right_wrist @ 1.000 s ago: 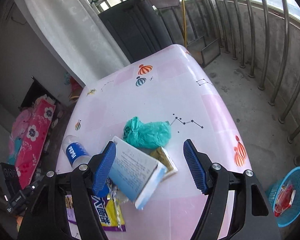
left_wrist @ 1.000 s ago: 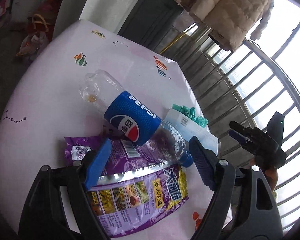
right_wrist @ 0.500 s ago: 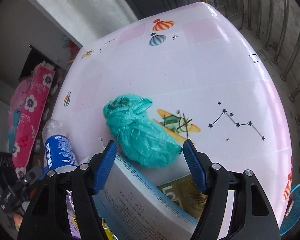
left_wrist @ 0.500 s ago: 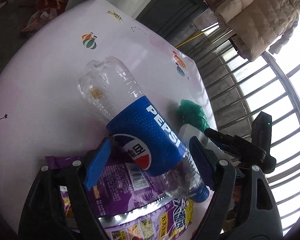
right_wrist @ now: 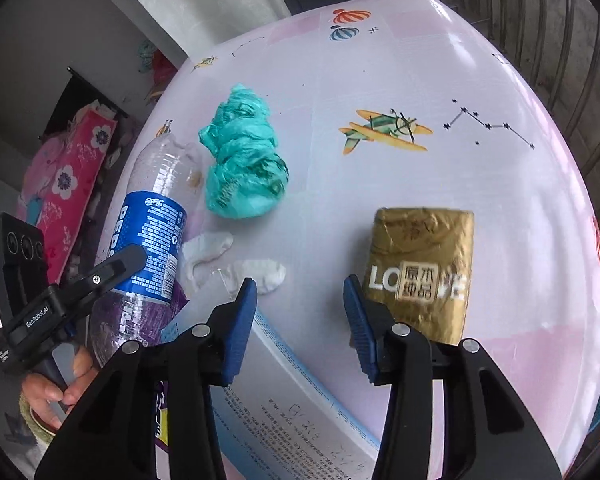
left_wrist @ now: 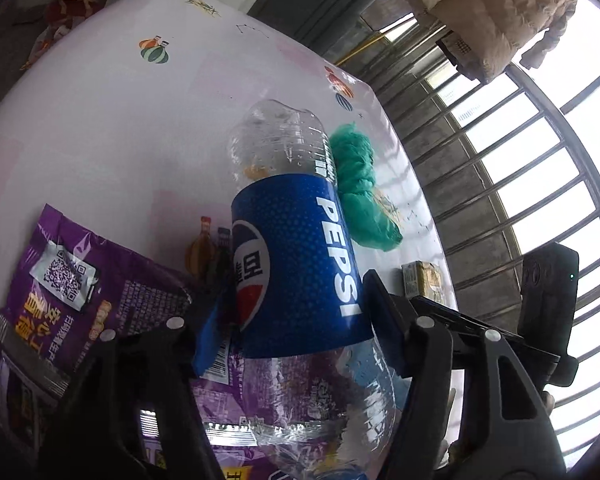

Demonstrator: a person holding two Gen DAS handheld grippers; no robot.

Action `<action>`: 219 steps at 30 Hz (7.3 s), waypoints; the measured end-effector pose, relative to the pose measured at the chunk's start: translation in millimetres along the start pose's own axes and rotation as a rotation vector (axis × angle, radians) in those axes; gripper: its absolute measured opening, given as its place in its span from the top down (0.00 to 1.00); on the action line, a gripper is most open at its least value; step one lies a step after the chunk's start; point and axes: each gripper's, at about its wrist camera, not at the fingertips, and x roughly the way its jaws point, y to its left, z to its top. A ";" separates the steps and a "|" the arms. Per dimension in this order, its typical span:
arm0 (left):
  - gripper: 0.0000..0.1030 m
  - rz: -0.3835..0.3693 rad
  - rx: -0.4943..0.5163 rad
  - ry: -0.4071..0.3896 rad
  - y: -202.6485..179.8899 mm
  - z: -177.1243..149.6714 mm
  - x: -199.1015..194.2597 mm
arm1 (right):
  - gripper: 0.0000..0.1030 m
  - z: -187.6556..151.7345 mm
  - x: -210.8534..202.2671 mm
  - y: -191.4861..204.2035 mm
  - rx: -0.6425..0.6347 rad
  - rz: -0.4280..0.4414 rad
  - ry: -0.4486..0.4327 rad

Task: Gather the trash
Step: 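Close the right tool around the middle of the Pepsi bottle, then lift the Pepsi bottle off the table with the right tool, then move the open left tool to the white medicine box, then close the left tool on the white medicine box and lift it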

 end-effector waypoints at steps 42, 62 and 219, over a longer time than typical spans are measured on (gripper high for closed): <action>0.62 -0.025 0.138 -0.006 -6.6 -62.2 -77.6 | 0.48 -39.6 -40.2 43.0 0.003 0.249 0.037; 0.95 -0.017 0.073 0.043 21.0 -51.4 -50.5 | 0.46 -19.2 12.3 83.5 -0.021 0.269 0.174; 0.17 0.199 0.582 0.262 -175.2 -181.6 25.4 | 0.22 -164.6 -133.1 -119.8 0.147 -0.152 -0.106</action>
